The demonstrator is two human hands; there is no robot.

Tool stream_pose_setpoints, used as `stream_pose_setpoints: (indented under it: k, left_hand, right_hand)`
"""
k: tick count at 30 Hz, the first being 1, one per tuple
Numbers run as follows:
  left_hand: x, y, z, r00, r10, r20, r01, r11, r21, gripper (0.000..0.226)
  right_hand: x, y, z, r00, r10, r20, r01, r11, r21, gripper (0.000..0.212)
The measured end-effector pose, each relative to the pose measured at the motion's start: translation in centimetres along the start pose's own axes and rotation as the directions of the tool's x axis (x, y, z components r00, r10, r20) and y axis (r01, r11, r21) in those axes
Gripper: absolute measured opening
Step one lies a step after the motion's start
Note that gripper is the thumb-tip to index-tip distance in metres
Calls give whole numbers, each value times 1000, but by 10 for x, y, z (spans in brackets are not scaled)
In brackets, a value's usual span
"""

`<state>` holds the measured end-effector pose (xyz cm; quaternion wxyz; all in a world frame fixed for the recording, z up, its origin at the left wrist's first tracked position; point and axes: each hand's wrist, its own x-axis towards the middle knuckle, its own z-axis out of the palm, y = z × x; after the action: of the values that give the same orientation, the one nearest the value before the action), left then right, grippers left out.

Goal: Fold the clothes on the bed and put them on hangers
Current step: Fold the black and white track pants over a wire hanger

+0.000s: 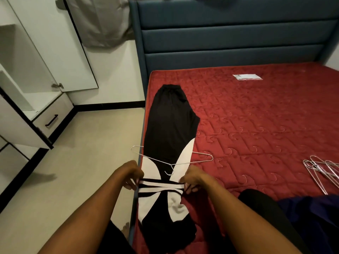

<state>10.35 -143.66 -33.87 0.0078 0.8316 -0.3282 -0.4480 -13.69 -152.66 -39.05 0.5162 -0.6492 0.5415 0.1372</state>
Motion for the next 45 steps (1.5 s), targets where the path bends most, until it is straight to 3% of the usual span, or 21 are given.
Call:
stream_pose_setpoints:
  k: [2,4,6,8,10,12,14,17,21,24,28,31,33,35,38,45]
  left_hand:
    - [0,-1,-3,998,17,-68,-18,1000,-11,18]
    - [4,-1,-4,969,74,-235,-78,997,-11,13]
    - [8,0,-2,853,207,-480,-180,978,102,12]
    - [13,4,3,679,385,-625,-314,922,227,8]
    - [19,10,6,563,562,-605,-445,824,351,13]
    - [26,17,10,525,689,-500,-509,725,465,26]
    - [33,25,14,555,741,-378,-498,660,563,35]
    - [44,36,15,625,735,-263,-464,621,632,37]
    - [47,46,-4,634,737,-234,-437,592,678,17]
    - [39,53,-26,606,748,-272,-457,607,650,14]
    - [10,74,-67,475,787,-394,-509,611,606,11]
    - [-15,98,-99,339,794,-504,-567,600,564,10]
    - [-30,116,-120,284,789,-544,-623,583,521,9]
    - [-43,135,-142,250,769,-589,-660,580,478,7]
    - [-56,164,-182,206,745,-635,-708,561,429,7]
    - [-46,228,-290,106,763,-638,-788,455,414,7]
  right_hand:
    - [5,-2,-10,991,-46,-128,34,995,-98,29]
    - [6,-4,-21,898,-175,-405,60,958,-281,39]
    - [2,-10,-27,739,-337,-583,100,911,-401,35]
    - [6,-17,-26,663,-481,-573,210,855,-474,19]
    - [10,-23,-21,684,-570,-456,262,774,-576,20]
    - [18,-23,-15,719,-607,-340,240,675,-698,32]
    - [26,-21,-10,705,-634,-319,210,616,-759,29]
    - [35,-21,-11,690,-655,-309,235,606,-760,22]
    - [32,-23,-31,723,-635,-271,317,654,-687,21]
    - [19,-36,-57,716,-640,-279,377,690,-618,27]
    - [-7,-61,-105,598,-716,-360,484,680,-550,43]
    - [-34,-86,-143,469,-765,-441,540,644,-542,43]
    - [-51,-106,-169,386,-780,-492,563,622,-545,40]
    - [-62,-128,-195,319,-782,-535,594,605,-530,39]
    - [-76,-162,-231,279,-768,-576,643,595,-483,37]
    - [-70,-238,-328,137,-764,-630,763,487,-425,14]
